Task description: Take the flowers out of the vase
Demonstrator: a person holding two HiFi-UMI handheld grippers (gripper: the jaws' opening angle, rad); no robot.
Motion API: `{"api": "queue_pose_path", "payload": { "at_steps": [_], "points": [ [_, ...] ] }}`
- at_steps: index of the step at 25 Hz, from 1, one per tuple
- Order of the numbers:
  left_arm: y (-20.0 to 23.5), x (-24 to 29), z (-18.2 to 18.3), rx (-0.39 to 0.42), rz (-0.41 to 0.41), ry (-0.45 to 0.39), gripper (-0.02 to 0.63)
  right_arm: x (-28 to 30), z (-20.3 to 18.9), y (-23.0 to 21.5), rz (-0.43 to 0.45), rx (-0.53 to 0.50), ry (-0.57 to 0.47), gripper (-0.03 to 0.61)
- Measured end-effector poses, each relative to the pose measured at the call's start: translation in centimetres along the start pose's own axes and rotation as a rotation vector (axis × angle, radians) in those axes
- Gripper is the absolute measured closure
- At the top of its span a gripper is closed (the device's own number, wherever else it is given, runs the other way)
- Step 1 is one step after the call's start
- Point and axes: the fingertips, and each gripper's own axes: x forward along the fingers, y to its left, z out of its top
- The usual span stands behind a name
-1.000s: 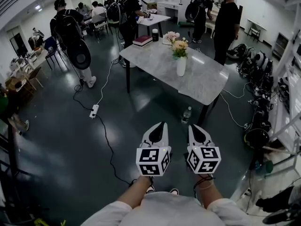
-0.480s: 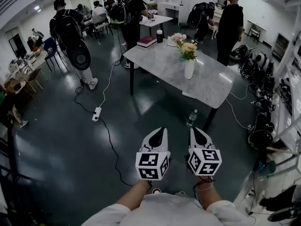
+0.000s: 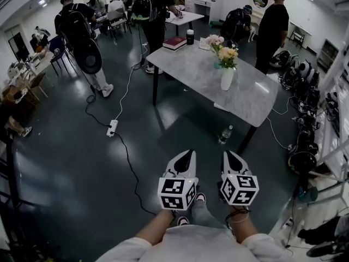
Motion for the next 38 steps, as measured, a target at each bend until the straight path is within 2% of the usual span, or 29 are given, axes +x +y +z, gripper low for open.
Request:
{"api": "queue_pose_path", "payload": {
  "at_steps": [5, 10, 24, 38],
  "points": [
    [1.7, 1.3, 0.1, -0.014, 0.02, -0.006, 0.618, 2.0, 0.1, -0.5, -0.006, -0.01, 0.004, 0.574],
    [3.1, 3.9, 0.4, 0.008, 0.039, 0.002, 0.618, 5.1, 0.7, -1.5, 0.004, 0.002, -0.001, 0.574],
    [4.4, 16.5, 2.5, 0.026, -0.017, 0.045, 0.618, 15.1, 5.7, -7.0, 0.018, -0.033, 0.005, 0.574],
    [4.8, 25.8, 4.1, 0.04, -0.007, 0.041, 0.618, 22.2, 7.4, -12.8, 0.022, 0.014, 0.011, 0.574]
  ]
}}
